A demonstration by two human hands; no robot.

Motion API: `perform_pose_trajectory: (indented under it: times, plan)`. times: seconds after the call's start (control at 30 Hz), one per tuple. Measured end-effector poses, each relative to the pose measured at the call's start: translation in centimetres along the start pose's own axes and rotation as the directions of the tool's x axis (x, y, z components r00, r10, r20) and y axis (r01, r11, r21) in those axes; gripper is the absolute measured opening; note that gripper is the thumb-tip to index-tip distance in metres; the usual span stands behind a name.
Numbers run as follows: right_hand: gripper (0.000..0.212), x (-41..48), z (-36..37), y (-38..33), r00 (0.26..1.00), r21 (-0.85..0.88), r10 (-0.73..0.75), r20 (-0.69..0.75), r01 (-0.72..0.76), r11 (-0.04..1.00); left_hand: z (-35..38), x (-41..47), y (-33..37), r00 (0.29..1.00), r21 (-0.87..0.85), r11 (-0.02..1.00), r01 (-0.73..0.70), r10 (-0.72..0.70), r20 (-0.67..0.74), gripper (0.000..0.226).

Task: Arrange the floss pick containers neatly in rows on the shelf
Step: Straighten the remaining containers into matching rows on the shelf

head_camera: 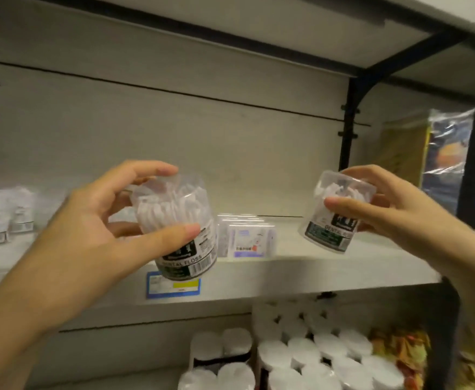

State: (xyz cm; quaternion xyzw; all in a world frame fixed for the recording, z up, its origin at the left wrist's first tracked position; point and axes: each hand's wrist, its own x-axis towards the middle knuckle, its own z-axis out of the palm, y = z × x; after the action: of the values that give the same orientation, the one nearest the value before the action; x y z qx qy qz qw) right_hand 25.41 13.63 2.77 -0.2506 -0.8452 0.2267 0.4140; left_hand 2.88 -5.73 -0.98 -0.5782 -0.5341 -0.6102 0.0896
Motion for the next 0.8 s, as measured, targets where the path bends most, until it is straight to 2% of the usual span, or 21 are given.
perform_pose_trajectory:
  times: [0.13, 0.37, 0.53, 0.8]
  plan:
    - [0.065, 3.1, -2.4, 4.8, 0.999, -0.032, -0.042, 0.025, 0.043, 0.999, 6.6, 2.1, 1.8, 0.998, 0.017, 0.999, 0.039, -0.039, -0.040, 0.057]
    - [0.075, 5.8, -5.2, 9.4, 0.997, 0.027, -0.073, -0.014, 0.073, 0.997, 15.9, 8.1, 2.2, 0.995, 0.354, 0.931, 0.083, -0.095, 0.014, 0.057]
    - [0.079, 5.9, -5.3, 9.9, 0.993, 0.029, -0.108, 0.046, 0.107, 0.994, 18.6, 9.7, 0.0, 0.975, 0.567, 0.814, 0.129, -0.208, 0.077, 0.057]
    - [0.077, 6.4, -5.6, 11.3, 0.987, -0.011, -0.145, 0.074, 0.146, 0.989, 20.7, 9.7, -1.3, 0.948, 0.691, 0.708, 0.147, -0.299, 0.104, 0.057]
